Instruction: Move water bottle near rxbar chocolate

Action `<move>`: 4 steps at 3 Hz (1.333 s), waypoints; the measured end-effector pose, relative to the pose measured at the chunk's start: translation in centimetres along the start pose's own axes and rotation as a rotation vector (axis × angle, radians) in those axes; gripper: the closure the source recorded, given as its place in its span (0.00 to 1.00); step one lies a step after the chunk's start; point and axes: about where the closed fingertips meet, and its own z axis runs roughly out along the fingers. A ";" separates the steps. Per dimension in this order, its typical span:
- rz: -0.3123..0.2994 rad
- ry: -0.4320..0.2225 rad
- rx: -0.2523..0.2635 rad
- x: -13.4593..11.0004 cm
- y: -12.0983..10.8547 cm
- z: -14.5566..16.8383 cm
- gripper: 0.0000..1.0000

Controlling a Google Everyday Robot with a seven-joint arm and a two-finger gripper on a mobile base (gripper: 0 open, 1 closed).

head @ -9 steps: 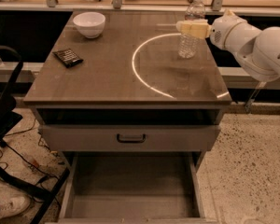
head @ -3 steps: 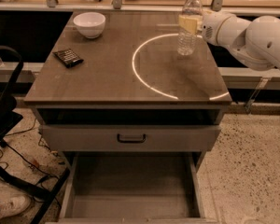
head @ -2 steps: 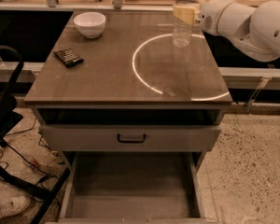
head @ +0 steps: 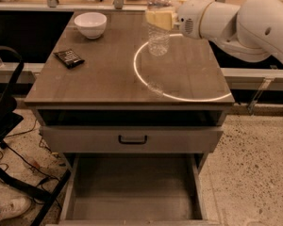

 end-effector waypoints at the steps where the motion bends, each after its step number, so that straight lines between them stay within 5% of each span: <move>1: 0.036 0.028 -0.140 2.7 7.0 2.5 1.00; 4: 0.015 -0.035 -0.413 3.4 19.2 9.6 1.00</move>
Offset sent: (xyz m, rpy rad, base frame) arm -0.0687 0.1559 -0.0816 0.0202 0.1091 0.3417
